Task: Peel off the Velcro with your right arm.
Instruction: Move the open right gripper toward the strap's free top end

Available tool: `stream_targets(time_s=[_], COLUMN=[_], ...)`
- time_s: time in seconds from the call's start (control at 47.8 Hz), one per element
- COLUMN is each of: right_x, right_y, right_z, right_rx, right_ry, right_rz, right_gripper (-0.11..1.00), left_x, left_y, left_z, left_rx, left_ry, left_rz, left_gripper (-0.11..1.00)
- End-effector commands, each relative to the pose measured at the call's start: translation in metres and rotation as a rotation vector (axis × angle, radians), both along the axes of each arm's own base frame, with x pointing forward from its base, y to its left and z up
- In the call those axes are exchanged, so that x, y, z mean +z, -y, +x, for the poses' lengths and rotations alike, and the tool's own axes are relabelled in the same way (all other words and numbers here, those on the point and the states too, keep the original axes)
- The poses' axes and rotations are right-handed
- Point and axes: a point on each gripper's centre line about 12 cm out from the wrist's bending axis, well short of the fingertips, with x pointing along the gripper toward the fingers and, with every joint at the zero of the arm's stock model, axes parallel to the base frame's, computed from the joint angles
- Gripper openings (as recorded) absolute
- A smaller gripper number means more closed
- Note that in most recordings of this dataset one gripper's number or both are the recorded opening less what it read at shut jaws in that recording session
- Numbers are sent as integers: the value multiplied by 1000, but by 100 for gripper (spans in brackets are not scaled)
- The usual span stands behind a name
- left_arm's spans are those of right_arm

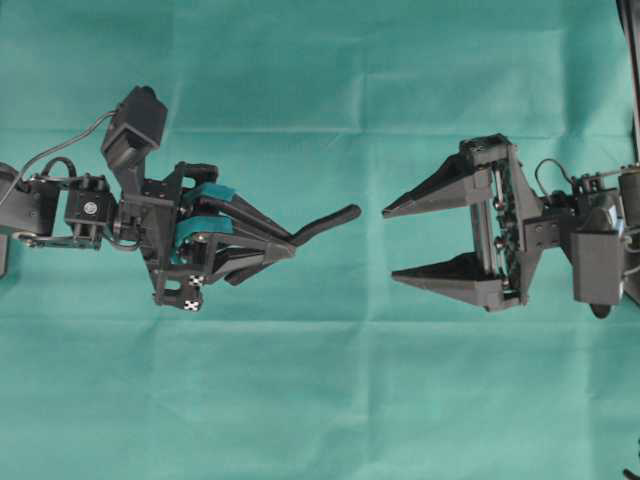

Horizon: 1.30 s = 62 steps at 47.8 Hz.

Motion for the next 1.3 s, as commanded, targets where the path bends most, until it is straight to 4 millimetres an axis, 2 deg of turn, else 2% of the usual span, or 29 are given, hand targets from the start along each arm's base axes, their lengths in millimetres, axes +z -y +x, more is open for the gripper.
stream_targets(time_s=[0.0,0.46,1.276], right_x=[13,13,12], right_y=[-1,7,7], right_z=[4,18,25], right_rx=[7,-44,-40], right_ry=[51,65,73], right_rz=[3,-43,-45], right_gripper=[59,59,59], left_x=[13,10,9], left_y=[-1,-1,-1], left_z=[-1,0,-1], left_rx=[6,6,6], left_ry=[52,49,46], left_rz=[-6,-6,-4], left_gripper=[10,10,10])
